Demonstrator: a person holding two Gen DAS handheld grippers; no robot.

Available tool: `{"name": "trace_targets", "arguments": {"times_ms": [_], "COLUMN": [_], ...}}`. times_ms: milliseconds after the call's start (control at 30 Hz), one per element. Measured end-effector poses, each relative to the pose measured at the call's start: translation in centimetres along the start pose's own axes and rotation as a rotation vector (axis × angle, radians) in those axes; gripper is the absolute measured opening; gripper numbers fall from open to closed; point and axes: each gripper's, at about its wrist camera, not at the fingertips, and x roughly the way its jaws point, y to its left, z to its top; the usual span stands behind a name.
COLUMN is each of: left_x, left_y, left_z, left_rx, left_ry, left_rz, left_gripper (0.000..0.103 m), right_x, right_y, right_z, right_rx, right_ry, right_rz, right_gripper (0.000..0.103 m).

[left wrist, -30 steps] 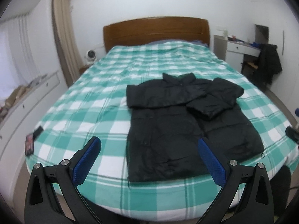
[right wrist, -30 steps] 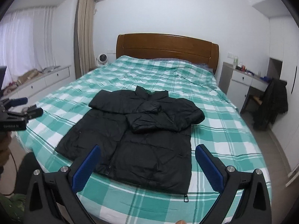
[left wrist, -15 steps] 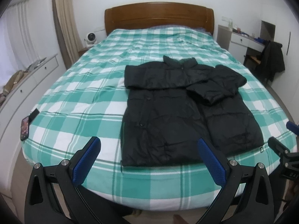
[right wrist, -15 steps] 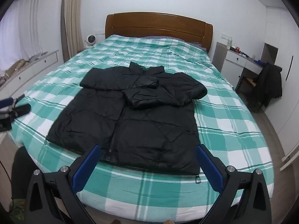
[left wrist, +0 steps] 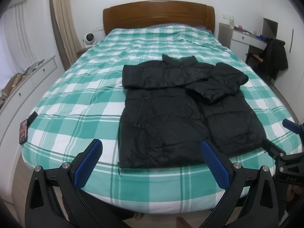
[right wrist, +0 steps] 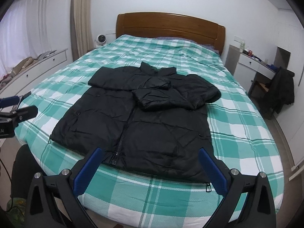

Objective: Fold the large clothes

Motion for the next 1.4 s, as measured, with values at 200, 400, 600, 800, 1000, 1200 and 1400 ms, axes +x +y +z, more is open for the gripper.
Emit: {"name": "trace_targets", "arguments": {"times_ms": [200, 400, 600, 800, 1000, 1200, 1400], "left_x": [0.8, 1.5, 1.3, 3.2, 2.9, 3.3, 2.2], "left_y": [0.9, 2.3, 4.1, 6.4, 5.7, 3.3, 2.2], "left_z": [-0.3, -0.8, -1.7, -3.5, -3.3, -2.7, -2.5], "left_rx": [-0.015, -0.063, -0.087, -0.156, -0.143, -0.101, -0.049], "left_ry": [0.013, 0.037, 0.056, 0.149, 0.132, 0.144, 0.115], "left_rz": [0.015, 0.006, 0.076, 0.081, 0.071, 0.023, 0.036], "left_gripper": [0.103, 0.103, 0.103, 0.103, 0.103, 0.103, 0.103], "right_x": [1.5, 11.1, 23.7, 24.1, 10.4, 0.1, 0.4], "right_y": [0.1, 2.1, 2.9, -1.8, -10.4, -23.9, -36.3], "right_z": [2.4, 7.1, 9.4, 9.7, 11.1, 11.1, 5.8], "right_rx": [-0.024, -0.269, -0.407, -0.172, 0.131, 0.426, 0.784], "right_ry": [-0.029, 0.04, 0.15, 0.184, -0.08, -0.29, -0.324], "right_rz": [-0.007, 0.061, -0.006, 0.112, 0.167, 0.083, -0.077], "right_gripper": [0.103, 0.103, 0.099, 0.03, 0.026, 0.026, 0.025]}}
